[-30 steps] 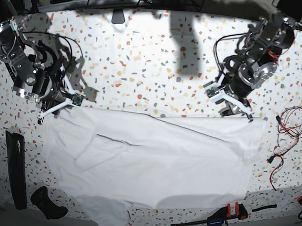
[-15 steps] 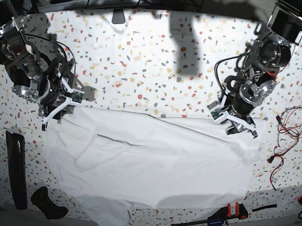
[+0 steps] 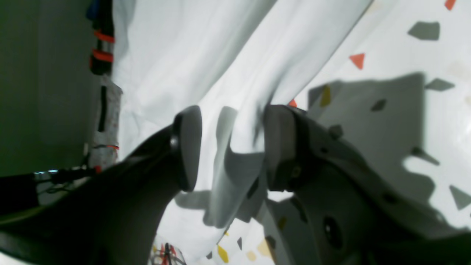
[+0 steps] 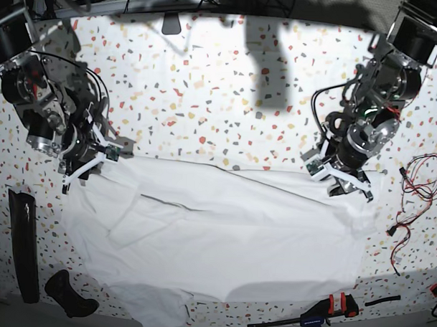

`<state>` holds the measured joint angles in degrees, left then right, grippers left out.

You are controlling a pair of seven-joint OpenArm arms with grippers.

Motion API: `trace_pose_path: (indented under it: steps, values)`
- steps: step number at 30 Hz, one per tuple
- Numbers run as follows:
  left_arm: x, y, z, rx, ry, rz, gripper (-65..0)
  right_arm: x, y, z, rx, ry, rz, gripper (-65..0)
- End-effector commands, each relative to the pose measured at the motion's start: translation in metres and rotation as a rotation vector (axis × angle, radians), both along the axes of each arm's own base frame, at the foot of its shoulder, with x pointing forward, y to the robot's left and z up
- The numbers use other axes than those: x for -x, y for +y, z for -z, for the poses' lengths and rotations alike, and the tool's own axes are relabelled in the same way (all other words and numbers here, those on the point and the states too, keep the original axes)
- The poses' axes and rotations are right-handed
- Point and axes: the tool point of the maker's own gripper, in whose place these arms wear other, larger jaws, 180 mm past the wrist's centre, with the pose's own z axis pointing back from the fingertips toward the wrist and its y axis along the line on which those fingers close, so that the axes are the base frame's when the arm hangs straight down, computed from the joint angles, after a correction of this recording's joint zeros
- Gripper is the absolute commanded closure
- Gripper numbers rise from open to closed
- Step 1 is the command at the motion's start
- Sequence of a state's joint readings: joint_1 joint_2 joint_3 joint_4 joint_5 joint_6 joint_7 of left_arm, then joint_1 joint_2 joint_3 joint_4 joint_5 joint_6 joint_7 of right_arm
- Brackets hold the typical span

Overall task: Fold the T-shirt properly
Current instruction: 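Open both grippers, raise them, and regrasp the folded edge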

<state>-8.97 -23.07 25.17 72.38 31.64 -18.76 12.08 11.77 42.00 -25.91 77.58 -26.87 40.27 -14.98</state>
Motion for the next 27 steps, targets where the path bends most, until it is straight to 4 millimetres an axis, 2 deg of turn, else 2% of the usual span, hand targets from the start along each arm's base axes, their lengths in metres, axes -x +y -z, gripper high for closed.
trace_pose_path:
  steps: [1,4,8,16,20,24,26,27]
  values:
    - [0.000,0.013,0.000,-0.032,0.029,-0.011,-27.0,-0.006,-0.003,-0.007,0.000,-0.022,-0.001,-26.9]
    - [0.003,0.016,0.002,-0.025,0.053,0.002,-27.0,-0.007,0.000,-0.007,-0.001,-0.028,-0.023,-25.6]
    - [0.003,0.025,0.001,-0.046,0.054,-0.001,-26.4,-0.008,-0.003,-0.008,0.023,-0.033,-0.029,-13.8]
    - [0.003,0.052,-0.001,-0.102,0.056,-0.012,-26.4,-0.021,-0.004,-0.019,0.016,-0.112,-0.004,-13.1]
    - [0.002,0.045,-0.004,-0.075,0.041,0.015,-26.4,-0.026,0.007,-0.021,-0.008,-0.125,-0.007,-12.0]
    - [0.003,0.043,-0.003,-0.064,0.039,0.022,-26.1,-0.026,0.024,-0.015,-0.045,-0.120,-0.012,-0.9]
    - [0.004,0.045,0.001,-0.067,0.052,0.015,-22.6,-0.026,0.030,-0.013,-0.056,-0.119,-0.010,0.0]
    - [0.005,0.047,0.003,-0.070,0.058,0.011,-18.7,-0.026,0.032,-0.012,-0.060,-0.119,-0.009,0.0]
